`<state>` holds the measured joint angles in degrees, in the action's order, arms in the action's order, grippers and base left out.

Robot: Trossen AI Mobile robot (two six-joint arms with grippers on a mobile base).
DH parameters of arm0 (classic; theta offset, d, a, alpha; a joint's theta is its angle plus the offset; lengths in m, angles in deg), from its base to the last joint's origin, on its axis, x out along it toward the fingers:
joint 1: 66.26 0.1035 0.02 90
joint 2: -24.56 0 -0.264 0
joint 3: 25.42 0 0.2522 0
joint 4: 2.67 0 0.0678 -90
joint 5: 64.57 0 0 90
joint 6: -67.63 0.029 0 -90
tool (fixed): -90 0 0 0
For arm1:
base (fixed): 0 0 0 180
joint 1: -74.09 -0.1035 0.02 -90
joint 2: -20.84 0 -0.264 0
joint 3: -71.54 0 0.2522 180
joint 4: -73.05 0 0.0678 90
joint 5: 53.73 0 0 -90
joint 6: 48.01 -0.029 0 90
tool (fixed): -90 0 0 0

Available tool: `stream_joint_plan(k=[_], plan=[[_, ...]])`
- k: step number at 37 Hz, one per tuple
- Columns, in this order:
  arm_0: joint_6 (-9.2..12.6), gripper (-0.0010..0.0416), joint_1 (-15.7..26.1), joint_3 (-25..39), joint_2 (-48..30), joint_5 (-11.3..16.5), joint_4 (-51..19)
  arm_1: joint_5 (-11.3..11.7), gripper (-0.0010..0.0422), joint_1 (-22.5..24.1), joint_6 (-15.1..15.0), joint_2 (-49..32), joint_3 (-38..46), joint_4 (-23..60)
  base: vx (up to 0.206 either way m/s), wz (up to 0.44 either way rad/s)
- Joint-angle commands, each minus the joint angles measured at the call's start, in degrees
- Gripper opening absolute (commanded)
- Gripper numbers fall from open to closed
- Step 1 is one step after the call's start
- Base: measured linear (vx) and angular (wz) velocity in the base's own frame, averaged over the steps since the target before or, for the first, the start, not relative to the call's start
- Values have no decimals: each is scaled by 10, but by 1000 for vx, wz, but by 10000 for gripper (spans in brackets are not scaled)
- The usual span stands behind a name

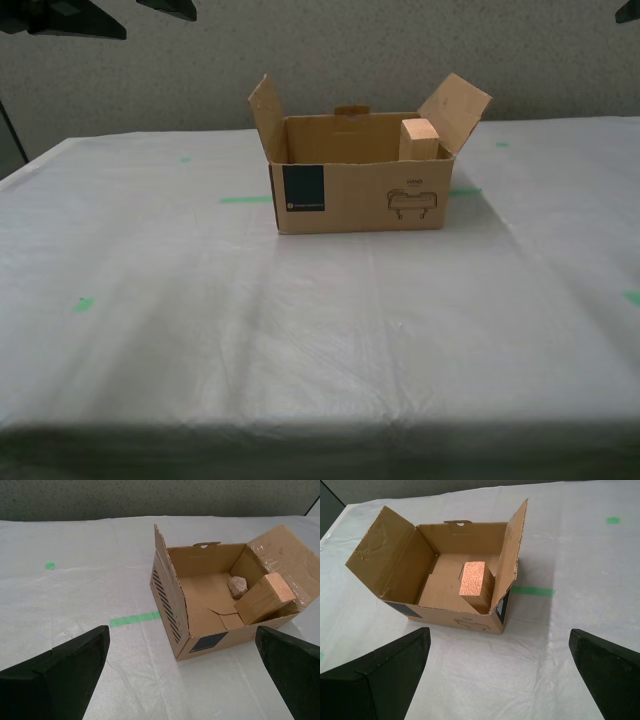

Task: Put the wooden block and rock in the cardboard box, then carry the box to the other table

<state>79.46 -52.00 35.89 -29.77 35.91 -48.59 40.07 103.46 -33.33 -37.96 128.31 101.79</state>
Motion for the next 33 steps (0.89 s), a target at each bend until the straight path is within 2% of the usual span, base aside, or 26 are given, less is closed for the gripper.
stream_joint_plan(k=[1,33], plan=[[2,387,0,1,0,-2,0,1,400,0,-1,0,0,-1,0,0],[2,387,0,1,0,-2,0,1,400,0,-1,0,0,-1,0,0]])
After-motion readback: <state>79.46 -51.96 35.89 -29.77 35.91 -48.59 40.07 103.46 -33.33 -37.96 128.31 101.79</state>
